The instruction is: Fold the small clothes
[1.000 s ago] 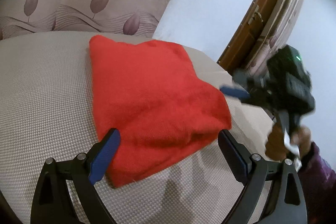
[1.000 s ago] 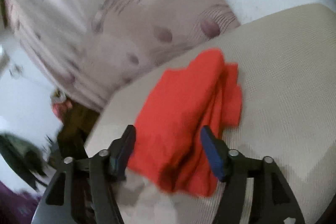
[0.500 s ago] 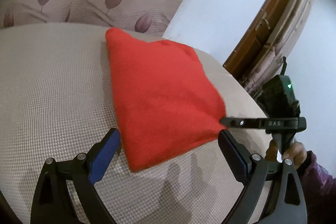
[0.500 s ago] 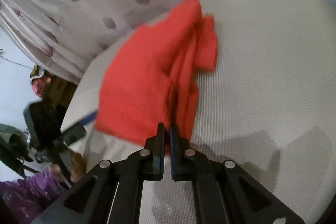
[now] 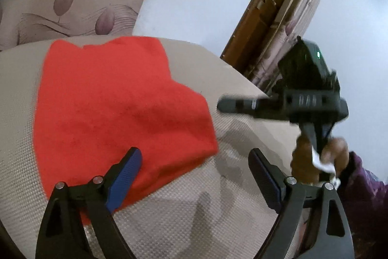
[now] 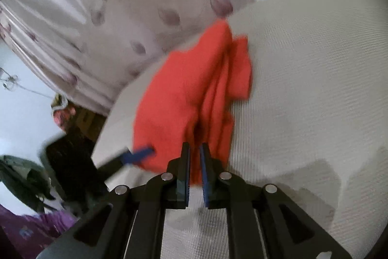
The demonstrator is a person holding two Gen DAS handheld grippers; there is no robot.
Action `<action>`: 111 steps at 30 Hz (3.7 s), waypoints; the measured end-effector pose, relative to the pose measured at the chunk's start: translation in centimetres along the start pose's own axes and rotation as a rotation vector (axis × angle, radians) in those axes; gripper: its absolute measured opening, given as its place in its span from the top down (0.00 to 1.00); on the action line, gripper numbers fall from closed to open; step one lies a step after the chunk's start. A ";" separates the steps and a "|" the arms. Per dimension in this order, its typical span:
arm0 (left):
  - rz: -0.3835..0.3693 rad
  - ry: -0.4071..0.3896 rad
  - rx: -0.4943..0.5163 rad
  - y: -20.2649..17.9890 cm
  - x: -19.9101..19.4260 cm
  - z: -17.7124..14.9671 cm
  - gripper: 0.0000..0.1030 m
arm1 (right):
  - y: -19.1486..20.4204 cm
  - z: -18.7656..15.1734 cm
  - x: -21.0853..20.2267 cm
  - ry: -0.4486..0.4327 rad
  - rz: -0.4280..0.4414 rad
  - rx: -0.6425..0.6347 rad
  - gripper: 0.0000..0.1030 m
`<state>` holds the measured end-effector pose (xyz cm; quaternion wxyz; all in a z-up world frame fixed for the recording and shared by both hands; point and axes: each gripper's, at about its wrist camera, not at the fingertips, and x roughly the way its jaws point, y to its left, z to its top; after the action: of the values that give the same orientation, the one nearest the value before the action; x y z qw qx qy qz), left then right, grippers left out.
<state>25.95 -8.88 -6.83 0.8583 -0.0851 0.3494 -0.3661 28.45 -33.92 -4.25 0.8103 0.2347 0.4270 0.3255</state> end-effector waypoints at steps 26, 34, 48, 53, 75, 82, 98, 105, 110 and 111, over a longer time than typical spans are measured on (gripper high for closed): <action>-0.070 0.053 -0.046 0.6 0.8 -0.4 0.13 | -0.7 4.0 6.2 0.060 -0.058 -0.064 0.79; -0.069 0.059 -0.044 0.7 1.1 -0.1 0.13 | 1.6 7.6 4.2 -0.071 -0.163 -0.135 0.76; -0.022 0.021 -0.043 0.7 0.4 -0.1 0.13 | 1.2 8.9 8.4 -0.037 -0.183 -0.167 0.76; 0.124 -0.039 -0.002 0.0 -1.2 0.0 0.12 | 2.7 5.6 3.6 -0.149 -0.165 -0.161 0.66; 0.611 -0.163 0.083 1.2 -5.5 2.0 0.02 | 3.2 -1.1 2.7 -0.252 -0.354 -0.169 0.27; 0.656 -0.147 0.086 3.0 -4.4 3.0 0.01 | 3.9 -1.4 2.9 -0.260 -0.358 -0.209 0.17; 0.611 -0.108 0.052 8.3 -2.3 5.2 0.01 | 3.7 -1.3 3.2 -0.252 -0.342 -0.192 0.11; 0.443 -0.065 -0.019 10.9 -1.8 6.1 0.01 | 2.2 -0.2 3.6 -0.176 -0.289 -0.114 0.10; 0.336 -0.020 -0.062 12.4 -1.5 6.5 0.01 | -0.4 1.0 3.5 -0.128 -0.220 0.009 0.10; 0.313 -0.013 -0.073 12.8 -1.4 6.6 0.01 | -0.7 1.2 3.7 -0.117 -0.214 0.018 0.10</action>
<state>36.89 0.56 -6.32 0.9034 -0.0630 0.3660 -0.2144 31.23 -31.82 -6.09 0.8619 0.2134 0.4045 0.2190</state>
